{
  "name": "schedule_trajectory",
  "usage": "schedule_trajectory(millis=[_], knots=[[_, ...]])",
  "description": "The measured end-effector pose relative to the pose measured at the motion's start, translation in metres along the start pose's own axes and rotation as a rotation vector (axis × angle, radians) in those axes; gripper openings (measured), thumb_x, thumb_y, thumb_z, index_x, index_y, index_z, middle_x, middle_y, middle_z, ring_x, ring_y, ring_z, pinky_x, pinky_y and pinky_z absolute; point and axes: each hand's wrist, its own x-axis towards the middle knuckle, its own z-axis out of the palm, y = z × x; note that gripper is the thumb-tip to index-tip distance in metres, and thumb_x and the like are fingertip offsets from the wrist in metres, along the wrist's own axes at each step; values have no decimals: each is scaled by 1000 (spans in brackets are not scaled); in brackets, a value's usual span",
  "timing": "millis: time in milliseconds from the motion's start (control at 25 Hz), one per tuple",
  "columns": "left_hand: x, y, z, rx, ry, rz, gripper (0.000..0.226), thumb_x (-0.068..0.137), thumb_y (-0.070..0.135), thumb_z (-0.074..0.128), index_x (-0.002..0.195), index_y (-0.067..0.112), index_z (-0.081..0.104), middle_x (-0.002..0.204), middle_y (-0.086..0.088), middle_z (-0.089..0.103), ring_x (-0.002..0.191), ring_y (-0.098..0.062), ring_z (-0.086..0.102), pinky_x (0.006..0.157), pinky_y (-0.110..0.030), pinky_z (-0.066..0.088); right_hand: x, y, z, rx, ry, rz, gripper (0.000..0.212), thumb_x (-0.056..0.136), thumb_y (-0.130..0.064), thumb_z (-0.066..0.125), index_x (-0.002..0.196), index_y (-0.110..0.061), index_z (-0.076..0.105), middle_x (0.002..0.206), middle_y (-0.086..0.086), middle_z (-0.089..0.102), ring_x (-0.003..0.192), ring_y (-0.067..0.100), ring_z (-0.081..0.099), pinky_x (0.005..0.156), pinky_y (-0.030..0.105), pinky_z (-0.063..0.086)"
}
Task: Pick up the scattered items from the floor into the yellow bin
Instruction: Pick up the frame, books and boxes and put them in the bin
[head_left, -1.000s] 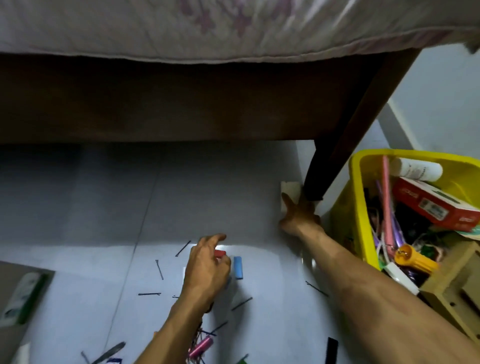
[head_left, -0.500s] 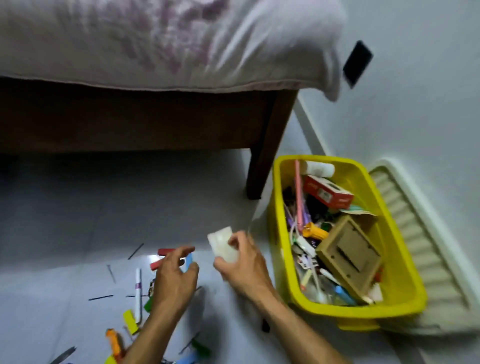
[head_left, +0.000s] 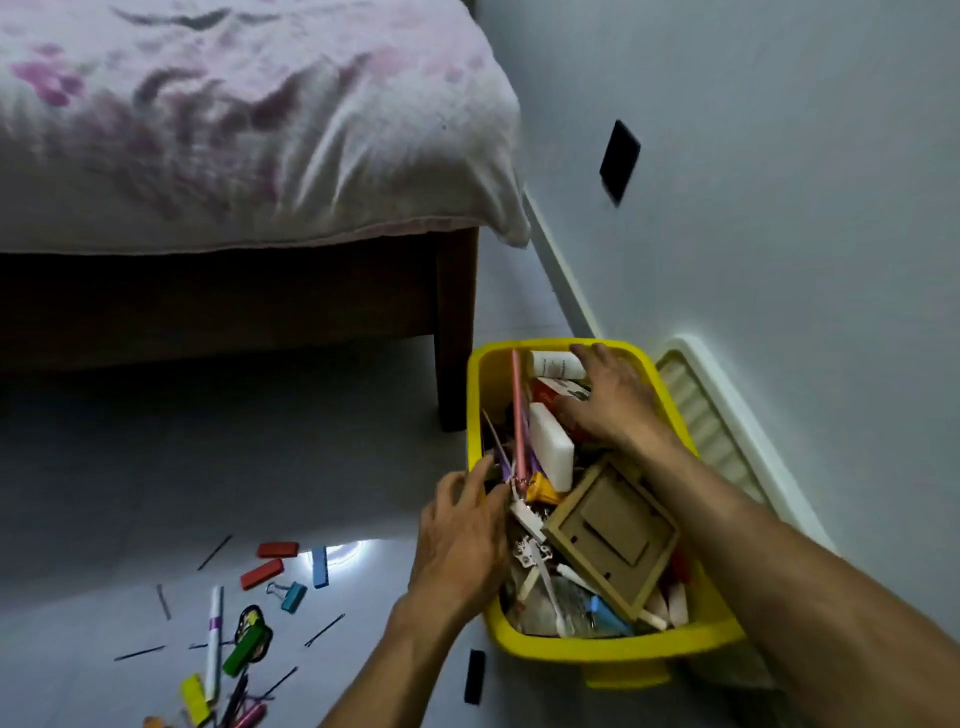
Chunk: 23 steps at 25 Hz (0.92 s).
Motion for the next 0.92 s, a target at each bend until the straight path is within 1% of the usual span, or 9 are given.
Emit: schedule_trajectory(millis=[120,200,280,400,520,640,720,800,920], knots=[[-2,-9,13,-140,-8,-25,49,95,25,44,140,42,37,160,22,-9,138,-22,25,104,-47,41,18,-6,49,-40,-355,-37,71,95,-54,47,155,-30,18,166,5,3,148,34,18,118,50,22],[-2,-7,15,-278,32,-31,50,93,20,44,139,41,39,159,27,-6,126,-21,40,93,-42,50,2,-18,77,-157,-494,-209,58,103,-43,31,156,-23,17,166,6,4,150,31,9,120,48,13],[-2,-3,13,-354,65,-11,51,92,14,46,138,37,42,159,28,1,120,-18,51,88,-36,53,-2,-24,71,7,-393,-157,52,105,-40,27,151,-16,32,162,11,20,148,31,19,119,47,17],[-6,6,11,-479,121,-34,59,82,-3,49,130,31,51,157,24,22,119,-17,56,90,-35,54,-28,-17,50,138,-25,-76,53,99,-50,34,142,-22,47,154,12,39,140,32,35,114,50,29],[-21,7,16,-586,193,-108,60,83,-4,48,131,31,51,148,17,41,121,-15,56,94,-35,53,-102,-18,65,-91,-146,-374,55,97,-57,21,150,-42,18,162,-5,19,150,22,13,119,51,14],[-42,1,3,-574,202,-164,51,90,9,52,130,39,46,141,14,50,114,-14,58,91,-33,54,-118,-26,74,-298,-262,-315,52,103,-45,19,153,-43,5,165,-10,2,151,23,-8,118,55,-2],[-55,-11,-19,-515,139,-142,48,93,24,54,135,41,41,145,13,47,113,-13,58,88,-30,51,-105,-45,59,-313,-282,-289,53,103,-43,24,154,-38,12,165,-6,7,151,29,-2,118,56,1],[-80,-35,-45,-506,61,-230,44,95,27,53,138,37,43,143,7,49,112,-13,58,87,-31,51,-119,-73,51,-324,-141,-391,54,99,-35,32,152,-24,30,161,5,24,149,33,13,119,53,13],[-128,-82,-62,-550,236,-523,36,95,19,52,130,27,55,132,2,60,98,-9,59,83,-27,48,-177,-108,59,7,83,-569,46,90,-21,47,131,-6,58,144,18,49,138,38,37,115,49,29]])
